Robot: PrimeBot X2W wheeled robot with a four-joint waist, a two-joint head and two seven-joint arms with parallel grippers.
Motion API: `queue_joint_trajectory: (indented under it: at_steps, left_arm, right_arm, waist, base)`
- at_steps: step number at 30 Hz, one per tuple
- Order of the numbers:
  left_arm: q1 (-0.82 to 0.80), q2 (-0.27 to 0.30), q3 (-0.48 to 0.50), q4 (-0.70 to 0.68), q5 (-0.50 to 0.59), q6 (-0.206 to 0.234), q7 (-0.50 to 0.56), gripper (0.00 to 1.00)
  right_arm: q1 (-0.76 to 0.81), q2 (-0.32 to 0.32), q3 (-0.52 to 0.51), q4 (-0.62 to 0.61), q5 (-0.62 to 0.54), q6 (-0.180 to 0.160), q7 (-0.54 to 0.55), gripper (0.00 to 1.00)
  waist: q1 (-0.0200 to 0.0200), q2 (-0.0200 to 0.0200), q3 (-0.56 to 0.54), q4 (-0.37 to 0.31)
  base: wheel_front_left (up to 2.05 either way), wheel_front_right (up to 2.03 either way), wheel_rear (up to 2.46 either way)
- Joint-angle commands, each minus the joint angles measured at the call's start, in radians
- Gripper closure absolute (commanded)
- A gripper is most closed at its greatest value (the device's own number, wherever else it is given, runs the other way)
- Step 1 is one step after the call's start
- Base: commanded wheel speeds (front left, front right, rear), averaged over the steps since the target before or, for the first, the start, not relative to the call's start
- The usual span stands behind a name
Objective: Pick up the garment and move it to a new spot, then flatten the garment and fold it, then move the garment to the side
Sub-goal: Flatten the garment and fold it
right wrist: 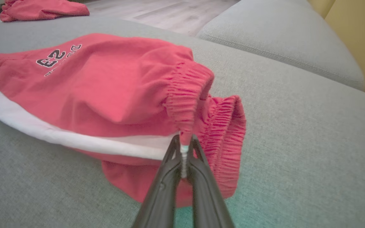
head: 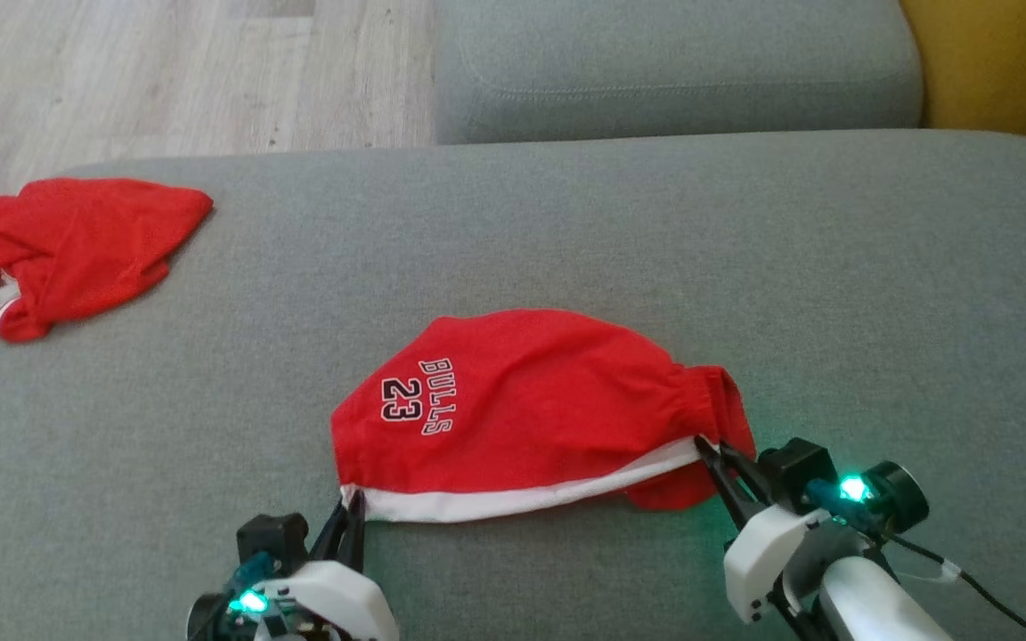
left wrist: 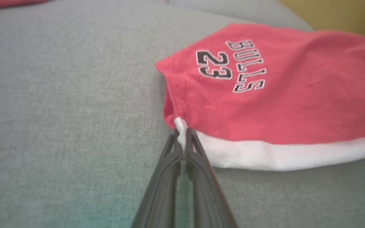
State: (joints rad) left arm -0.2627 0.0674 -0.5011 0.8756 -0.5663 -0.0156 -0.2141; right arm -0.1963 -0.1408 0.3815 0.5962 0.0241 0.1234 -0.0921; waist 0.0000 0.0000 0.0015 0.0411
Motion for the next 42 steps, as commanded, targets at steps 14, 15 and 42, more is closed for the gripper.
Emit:
queue_joint_trajectory:
  at_steps: [14, 15, 42]
  left_arm:
    - [-0.003, 0.113, 0.101, -0.487, 0.059, 0.044, -0.047, 1.0]
    - [-0.002, 0.125, 0.106, -0.541, 0.064, 0.05, -0.047, 1.0]
    - [-0.263, 0.371, 0.179, -1.097, 0.102, 0.078, 0.317, 1.0]
  right_arm:
    - [-0.034, -0.008, -0.075, -0.295, 0.092, 0.007, -0.043, 1.0]
    - [-0.032, -0.014, -0.08, -0.337, 0.1, 0.007, -0.033, 1.0]
    - [-0.105, -0.103, -0.123, -0.904, 0.188, 0.007, 0.292, 1.0]
  waist:
    - [0.0, 0.0, -0.095, -0.006]
    - [0.0, 0.0, -0.103, -0.008]
    - [0.0, 0.0, -0.015, -0.074]
  base:
    - [0.0, 0.0, 0.0]
    - [0.0, 0.0, 0.0]
    - [0.0, 0.0, 0.0]
